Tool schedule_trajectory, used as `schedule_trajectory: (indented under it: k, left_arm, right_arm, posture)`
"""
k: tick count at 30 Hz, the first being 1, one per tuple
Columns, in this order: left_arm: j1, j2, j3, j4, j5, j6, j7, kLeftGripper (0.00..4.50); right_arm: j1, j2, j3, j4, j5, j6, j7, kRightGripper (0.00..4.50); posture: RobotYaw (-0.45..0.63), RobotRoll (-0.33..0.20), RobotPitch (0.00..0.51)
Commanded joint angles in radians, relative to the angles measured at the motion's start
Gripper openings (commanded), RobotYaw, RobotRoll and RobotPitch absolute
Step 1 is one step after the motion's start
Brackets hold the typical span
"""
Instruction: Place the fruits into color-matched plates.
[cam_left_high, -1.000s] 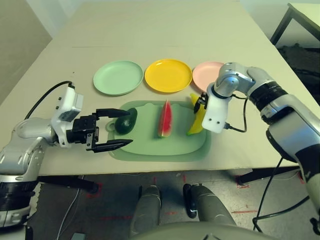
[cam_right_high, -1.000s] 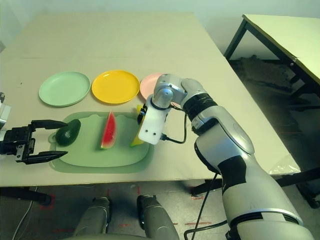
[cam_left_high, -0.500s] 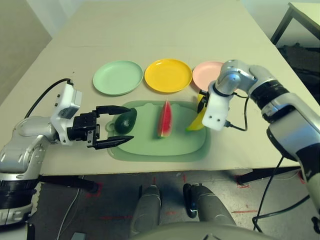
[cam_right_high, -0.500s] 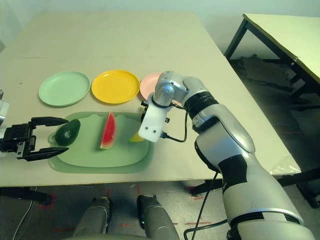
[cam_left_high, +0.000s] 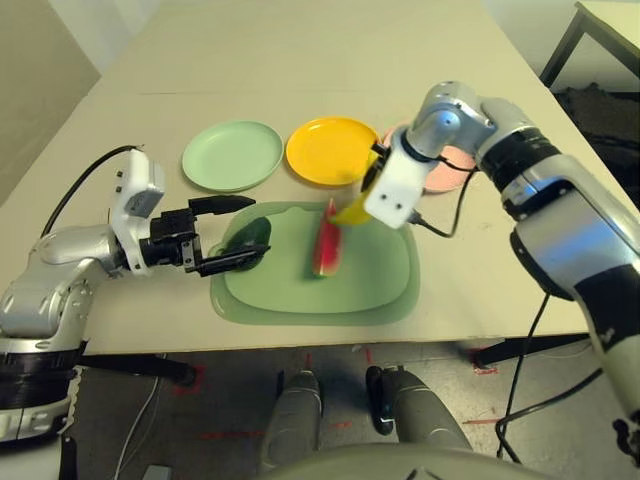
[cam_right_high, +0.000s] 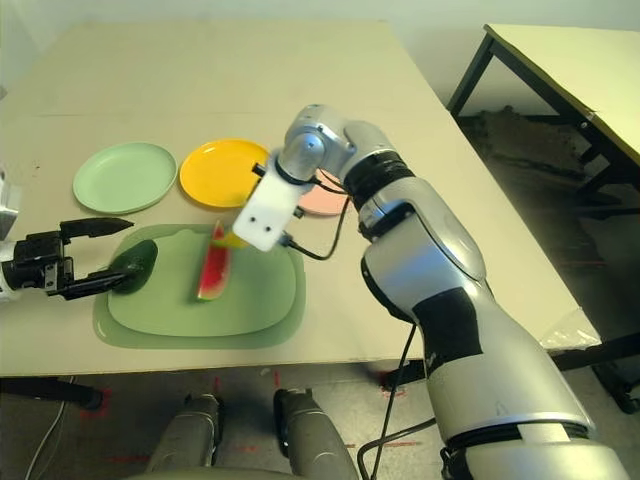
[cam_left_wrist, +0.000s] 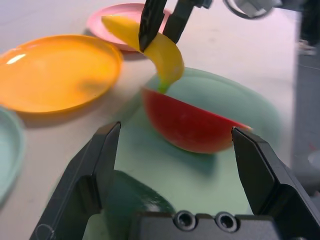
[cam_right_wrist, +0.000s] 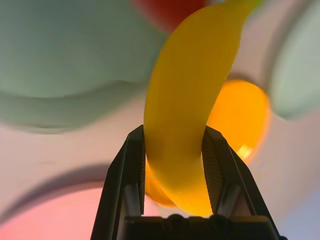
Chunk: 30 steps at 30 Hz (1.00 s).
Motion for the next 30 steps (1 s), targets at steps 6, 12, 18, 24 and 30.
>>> schedule_trajectory:
  k: [6,12,18,24,30]
  left_arm:
    - [0.021,-0.002,0.033,-0.119,-0.034,0.125,0.118,4.50]
    - [0.037,-0.002,0.052,-0.151,-0.041,0.145,0.141,4.50]
    - [0.006,-0.015,0.058,-0.144,-0.026,0.157,0.207,4.50]
    - [-0.010,-0.025,0.048,-0.152,-0.009,0.164,0.266,4.50]
    - [-0.012,-0.023,0.053,-0.157,-0.009,0.166,0.285,4.50]
  right_arm:
    - [-0.064,0.081,0.055,0.113,-0.174,0.176,-0.327,1.62]
    - [-0.042,0.101,0.080,0.148,-0.239,0.244,-0.402,1.62]
    - [-0.009,0.114,0.093,0.167,-0.278,0.320,-0.480,1.62]
    - [0.011,0.130,0.087,0.178,-0.296,0.365,-0.538,1.62]
    - [0.033,0.135,0.080,0.187,-0.300,0.415,-0.533,1.62]
  posture:
    - [0.15,0.000,0.159]
    - [0.17,0.000,0.157]
    - [0.17,0.000,0.163]
    - [0.18,0.000,0.168]
    - [0.19,0.000,0.175]
